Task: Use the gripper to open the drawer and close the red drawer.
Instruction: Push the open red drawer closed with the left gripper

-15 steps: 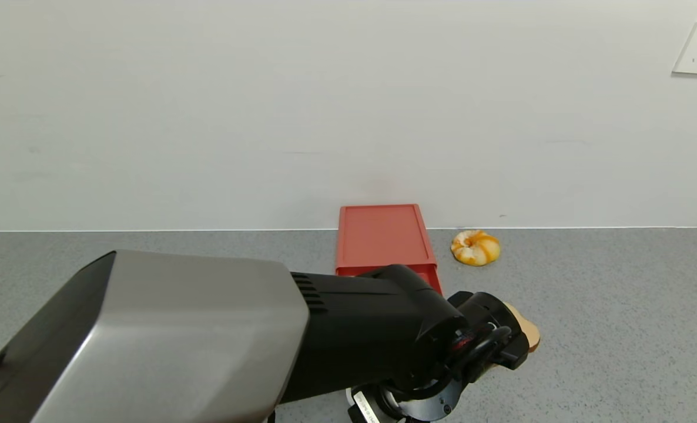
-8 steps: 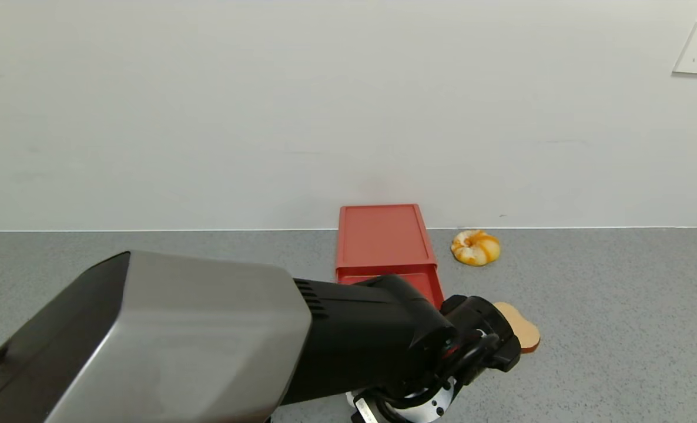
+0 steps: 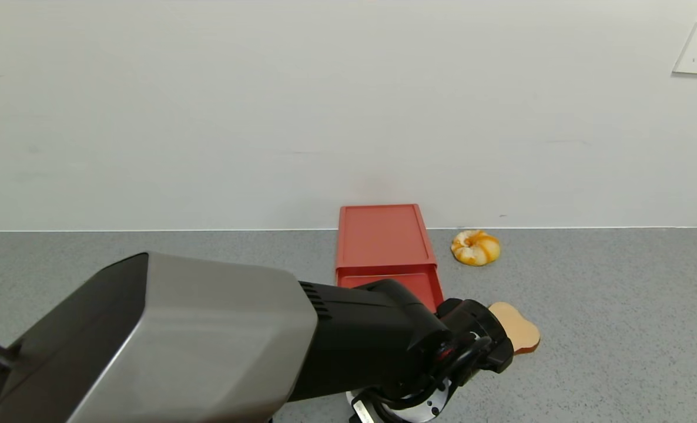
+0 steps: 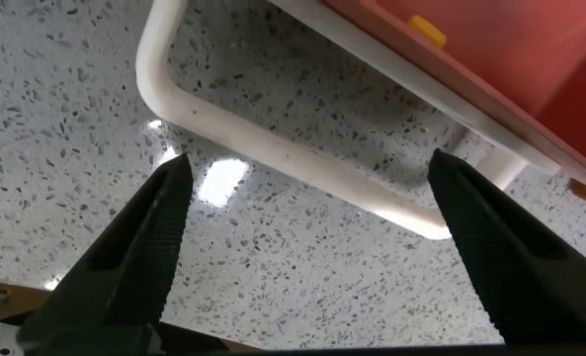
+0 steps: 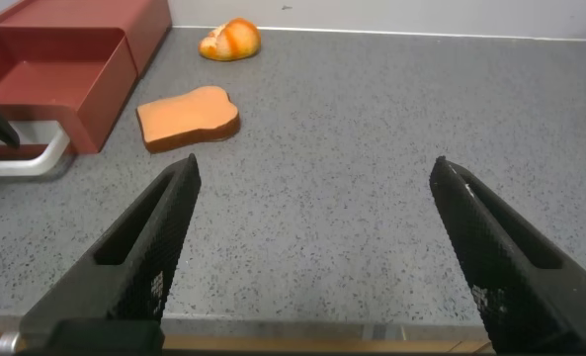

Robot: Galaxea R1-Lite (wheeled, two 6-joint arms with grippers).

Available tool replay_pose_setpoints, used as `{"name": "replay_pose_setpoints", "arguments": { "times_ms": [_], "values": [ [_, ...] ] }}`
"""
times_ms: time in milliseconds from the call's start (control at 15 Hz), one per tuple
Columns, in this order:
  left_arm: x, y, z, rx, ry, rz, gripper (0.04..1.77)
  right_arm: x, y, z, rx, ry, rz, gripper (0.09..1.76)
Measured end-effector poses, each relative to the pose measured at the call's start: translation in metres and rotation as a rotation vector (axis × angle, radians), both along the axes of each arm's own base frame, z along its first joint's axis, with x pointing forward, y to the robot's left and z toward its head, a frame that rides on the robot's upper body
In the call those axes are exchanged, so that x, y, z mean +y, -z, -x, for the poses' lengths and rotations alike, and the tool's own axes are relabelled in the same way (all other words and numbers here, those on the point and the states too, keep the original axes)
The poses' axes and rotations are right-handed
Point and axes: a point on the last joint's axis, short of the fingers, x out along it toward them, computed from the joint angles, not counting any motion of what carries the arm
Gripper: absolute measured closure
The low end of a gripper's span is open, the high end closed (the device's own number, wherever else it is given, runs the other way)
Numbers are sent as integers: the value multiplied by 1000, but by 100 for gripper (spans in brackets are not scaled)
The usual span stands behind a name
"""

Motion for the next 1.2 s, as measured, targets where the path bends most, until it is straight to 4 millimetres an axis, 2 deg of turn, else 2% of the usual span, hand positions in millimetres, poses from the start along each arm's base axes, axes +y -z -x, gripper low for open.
{"name": "replay_pose_setpoints", "arguments": {
  "times_ms": [1200],
  "values": [
    [5,9,-15,6,1,-40,9,0,0,0,0,0,0,14]
  ]
}}
